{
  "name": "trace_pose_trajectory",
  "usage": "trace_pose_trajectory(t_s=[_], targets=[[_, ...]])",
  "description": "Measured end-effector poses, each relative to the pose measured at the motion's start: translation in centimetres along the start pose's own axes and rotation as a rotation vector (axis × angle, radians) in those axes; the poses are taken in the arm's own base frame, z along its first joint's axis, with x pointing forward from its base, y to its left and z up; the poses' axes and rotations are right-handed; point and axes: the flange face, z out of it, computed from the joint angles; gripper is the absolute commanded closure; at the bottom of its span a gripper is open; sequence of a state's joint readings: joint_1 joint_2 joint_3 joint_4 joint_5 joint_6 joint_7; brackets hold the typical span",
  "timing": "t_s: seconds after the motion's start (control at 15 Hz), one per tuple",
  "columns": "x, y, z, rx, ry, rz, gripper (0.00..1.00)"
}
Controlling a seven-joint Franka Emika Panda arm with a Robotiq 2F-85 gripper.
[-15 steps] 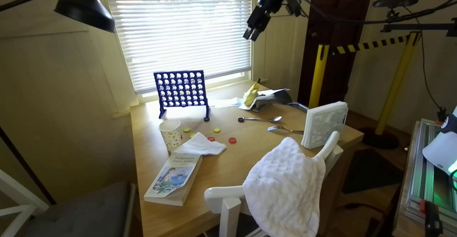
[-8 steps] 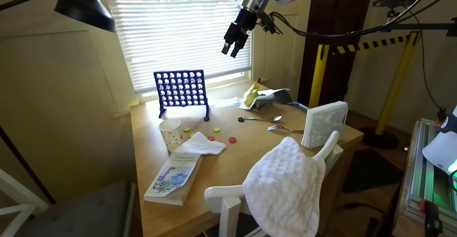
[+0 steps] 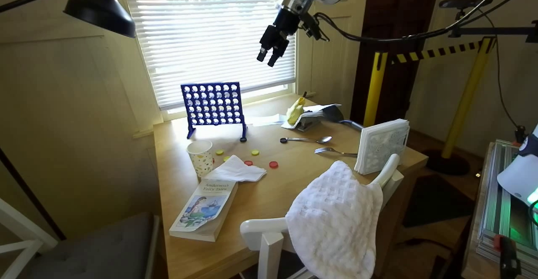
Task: Move the cup to the right
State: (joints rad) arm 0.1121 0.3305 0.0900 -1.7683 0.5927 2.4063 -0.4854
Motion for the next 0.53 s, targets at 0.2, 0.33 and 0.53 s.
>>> trace_pose_trajectory(t_s=[0.2,0.33,0.53], targets=[[1.9,1.8,3.8,0.043,-0.022,0.052,0.0],[2.3,2.5,7.1,0.068,-0.105,0.105,0.0],[2.1,2.2,11.3,0.095,-0.284,0.164,0.0]])
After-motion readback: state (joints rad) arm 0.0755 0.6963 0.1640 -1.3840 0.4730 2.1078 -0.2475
